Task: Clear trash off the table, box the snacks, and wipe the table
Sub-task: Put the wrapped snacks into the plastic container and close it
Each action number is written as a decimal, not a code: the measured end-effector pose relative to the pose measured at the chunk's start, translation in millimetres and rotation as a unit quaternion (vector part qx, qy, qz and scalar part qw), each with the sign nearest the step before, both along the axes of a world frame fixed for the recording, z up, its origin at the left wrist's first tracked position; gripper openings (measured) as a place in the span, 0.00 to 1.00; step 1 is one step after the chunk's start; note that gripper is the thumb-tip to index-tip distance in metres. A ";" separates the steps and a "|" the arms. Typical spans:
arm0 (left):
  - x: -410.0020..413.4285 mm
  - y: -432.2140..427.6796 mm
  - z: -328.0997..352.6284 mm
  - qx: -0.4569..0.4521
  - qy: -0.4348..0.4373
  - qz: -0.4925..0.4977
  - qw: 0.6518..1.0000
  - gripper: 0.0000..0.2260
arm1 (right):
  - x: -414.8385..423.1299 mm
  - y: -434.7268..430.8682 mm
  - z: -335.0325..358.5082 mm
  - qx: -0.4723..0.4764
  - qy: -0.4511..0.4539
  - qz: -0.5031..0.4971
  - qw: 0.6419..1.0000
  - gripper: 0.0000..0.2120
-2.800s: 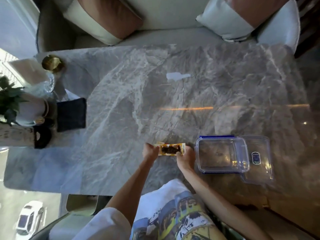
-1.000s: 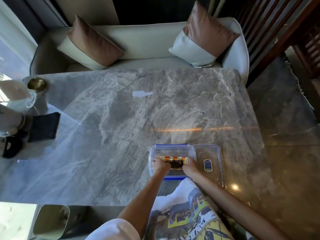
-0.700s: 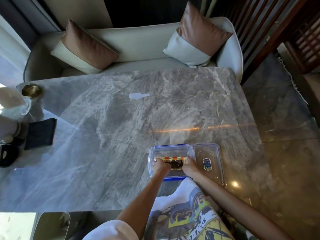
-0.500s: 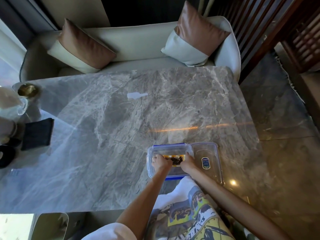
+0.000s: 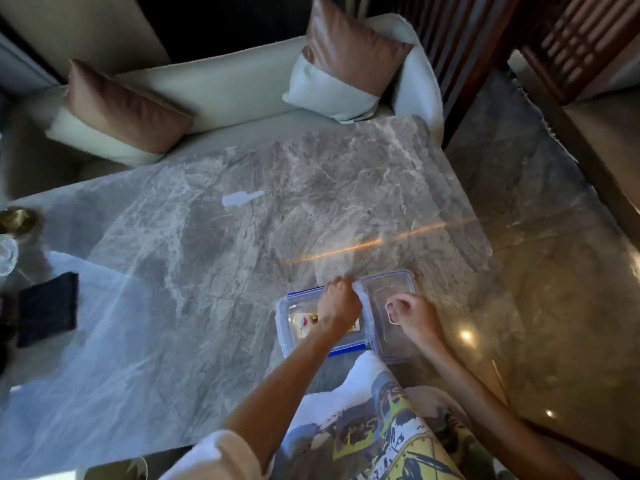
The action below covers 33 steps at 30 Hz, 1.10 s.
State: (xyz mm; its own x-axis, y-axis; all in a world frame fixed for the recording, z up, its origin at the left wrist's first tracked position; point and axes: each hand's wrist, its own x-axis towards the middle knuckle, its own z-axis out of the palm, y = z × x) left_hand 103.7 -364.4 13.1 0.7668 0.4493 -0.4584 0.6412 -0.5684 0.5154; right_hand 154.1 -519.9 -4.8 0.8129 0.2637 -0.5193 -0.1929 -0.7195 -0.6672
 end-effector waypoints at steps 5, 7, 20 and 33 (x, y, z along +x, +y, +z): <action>66.8 -24.6 -8.7 0.039 0.064 -0.157 0.985 0.19 | -13.9 -63.1 -6.9 -0.143 0.029 -0.065 0.987 0.12; 83.5 -31.2 -19.8 0.072 0.127 -0.214 0.966 0.19 | -26.6 -81.1 -17.5 -0.166 0.062 -0.089 0.980 0.12; 103.5 -53.6 -54.3 0.025 0.150 -0.200 0.968 0.22 | -51.0 -110.3 -27.0 0.212 0.391 -0.385 0.808 0.22; 10.0 68.3 19.9 -0.062 -0.114 0.179 0.975 0.09 | 51.5 1.3 18.0 0.225 0.082 -0.230 0.943 0.16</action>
State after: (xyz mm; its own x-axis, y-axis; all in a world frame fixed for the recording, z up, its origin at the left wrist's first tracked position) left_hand 113.7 -296.1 33.1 0.6584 0.6595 -0.3627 0.6488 -0.2531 0.7176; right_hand 205.5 -518.6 13.2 0.8135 0.1265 -0.5677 -0.5428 -0.1853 -0.8192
